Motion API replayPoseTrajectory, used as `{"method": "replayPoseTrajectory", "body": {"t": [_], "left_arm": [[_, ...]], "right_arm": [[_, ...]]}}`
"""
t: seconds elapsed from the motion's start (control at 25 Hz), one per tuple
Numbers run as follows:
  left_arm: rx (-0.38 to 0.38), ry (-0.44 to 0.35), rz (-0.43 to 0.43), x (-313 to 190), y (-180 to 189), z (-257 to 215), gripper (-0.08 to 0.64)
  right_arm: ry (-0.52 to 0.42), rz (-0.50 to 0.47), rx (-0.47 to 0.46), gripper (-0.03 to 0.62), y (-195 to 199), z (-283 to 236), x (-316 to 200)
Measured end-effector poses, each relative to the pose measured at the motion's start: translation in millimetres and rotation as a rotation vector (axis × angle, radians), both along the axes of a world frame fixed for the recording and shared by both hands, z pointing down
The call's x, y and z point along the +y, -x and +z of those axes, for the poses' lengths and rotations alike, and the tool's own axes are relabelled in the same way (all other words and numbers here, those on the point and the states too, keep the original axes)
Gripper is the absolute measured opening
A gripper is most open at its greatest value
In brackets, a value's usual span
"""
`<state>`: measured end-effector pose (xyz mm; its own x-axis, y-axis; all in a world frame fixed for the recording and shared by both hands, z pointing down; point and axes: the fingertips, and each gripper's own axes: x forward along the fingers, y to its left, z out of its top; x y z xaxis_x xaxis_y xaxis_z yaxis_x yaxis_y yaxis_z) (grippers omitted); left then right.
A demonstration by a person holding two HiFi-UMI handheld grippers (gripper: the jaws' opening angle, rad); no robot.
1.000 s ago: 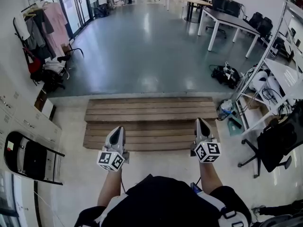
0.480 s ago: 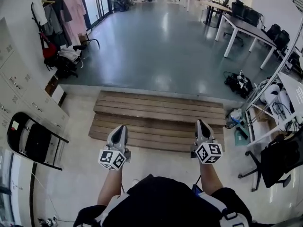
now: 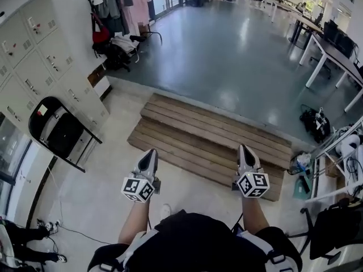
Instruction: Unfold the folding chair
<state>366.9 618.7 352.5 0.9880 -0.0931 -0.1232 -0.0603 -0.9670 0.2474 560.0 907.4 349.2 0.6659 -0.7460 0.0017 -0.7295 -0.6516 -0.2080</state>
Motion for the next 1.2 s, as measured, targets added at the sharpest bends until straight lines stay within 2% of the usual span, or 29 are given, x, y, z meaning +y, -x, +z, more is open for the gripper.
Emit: {"method": "replayPoseTrajectory", "body": {"t": [0.28,0.68,0.96,1.2], "left_arm": [[-0.023,-0.023,-0.16,-20.4,54.0,-3.1,-0.001],[0.003,-0.063,-0.395,-95.2,126.2,-20.9,0.0],[0.003,-0.017,-0.554,-129.8,190.9,-4.9,-0.001],[-0.006,-0.045,-0.707,-155.8,270.8,-8.6,-0.001]], "right_arm": [[-0.009,-0.176,-0.023,0.006,4.3,8.5,-63.6],[-0.013,-0.372,-0.002,0.005,33.6,-12.2,-177.0],[0.02,-0.545,0.003,0.005,72.2,-4.4,-259.9],[0.015,-0.694,0.014,0.005,124.2,-4.4,-338.8]]}}
